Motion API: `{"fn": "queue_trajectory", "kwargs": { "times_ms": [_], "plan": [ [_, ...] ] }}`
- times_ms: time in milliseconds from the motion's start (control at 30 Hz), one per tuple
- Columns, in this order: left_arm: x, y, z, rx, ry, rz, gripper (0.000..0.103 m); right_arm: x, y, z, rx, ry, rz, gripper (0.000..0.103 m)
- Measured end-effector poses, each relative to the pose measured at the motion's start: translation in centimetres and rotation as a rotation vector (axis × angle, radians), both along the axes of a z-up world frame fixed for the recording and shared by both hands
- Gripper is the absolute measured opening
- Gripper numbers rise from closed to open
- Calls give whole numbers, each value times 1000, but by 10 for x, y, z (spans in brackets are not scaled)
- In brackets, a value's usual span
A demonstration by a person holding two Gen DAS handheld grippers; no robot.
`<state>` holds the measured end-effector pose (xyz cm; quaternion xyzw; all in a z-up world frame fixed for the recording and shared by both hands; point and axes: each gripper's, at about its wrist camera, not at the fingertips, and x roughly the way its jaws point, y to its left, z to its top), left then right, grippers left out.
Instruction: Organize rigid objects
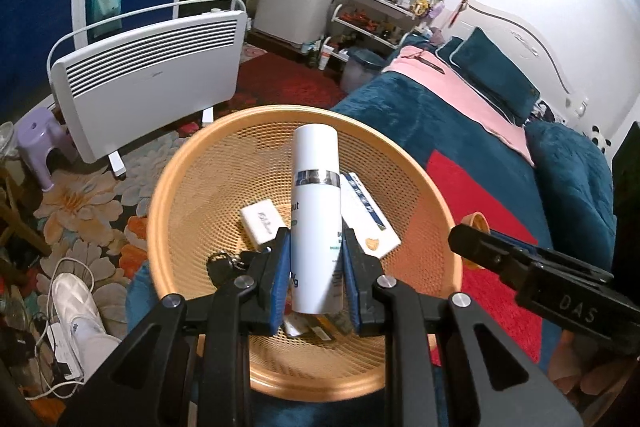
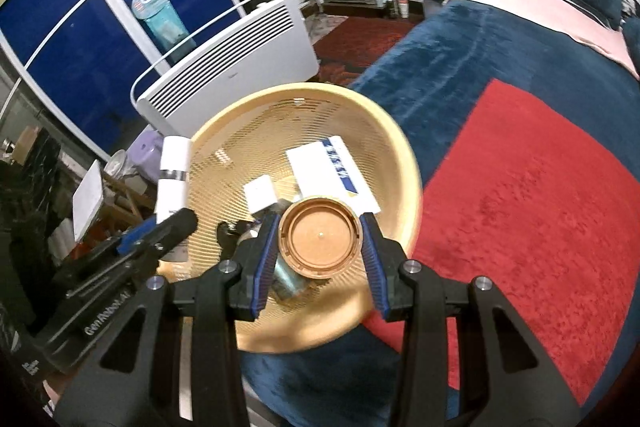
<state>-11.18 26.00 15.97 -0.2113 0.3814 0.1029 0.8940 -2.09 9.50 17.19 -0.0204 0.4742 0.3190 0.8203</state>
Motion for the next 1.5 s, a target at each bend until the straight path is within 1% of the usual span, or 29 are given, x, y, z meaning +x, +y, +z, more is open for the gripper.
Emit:
{"fn": "queue_trajectory", "kwargs": {
  "times_ms": [267,333,367,400,433,467,500,533,567,600,633,733,800,1067,1233,1500],
  "plan": [
    [5,27,-8,-12,28,51,24,4,37,-3,7,4,60,41],
    [4,29,-10,-6,40,60,24,6,40,-5,30,22,72,42],
    [3,30,-10,-6,42,64,27,7,39,-6,45,34,74,42],
    [2,31,-11,-9,43,68,42,8,39,-7,50,47,70,43],
    [0,32,-10,-17,38,72,66,8,38,-9,50,57,62,53],
    [-3,33,-9,-32,25,80,76,9,35,-9,54,62,49,65],
    [-6,35,-8,-36,21,100,84,8,32,-9,63,61,38,71],
    [-8,36,-8,-43,16,106,92,8,27,-8,77,57,24,80],
    [-11,37,-8,-53,18,113,96,7,24,-7,83,54,14,87],
    [-12,38,-8,-56,22,119,102,7,21,-6,89,51,3,90],
    [-15,38,-8,-57,24,124,102,8,18,-5,91,52,-5,95],
    [-18,38,-6,-28,38,142,102,8,12,-3,86,56,-12,98],
    [-22,36,-6,-9,43,153,102,8,11,-3,78,55,-9,103],
    [-25,33,-10,23,90,172,102,1,6,-8,49,51,1,103],
    [-27,35,-15,13,111,180,102,0,4,-14,15,46,-4,103],
    [-29,36,-18,5,119,185,102,-1,5,-18,10,58,4,103]
  ]
}}
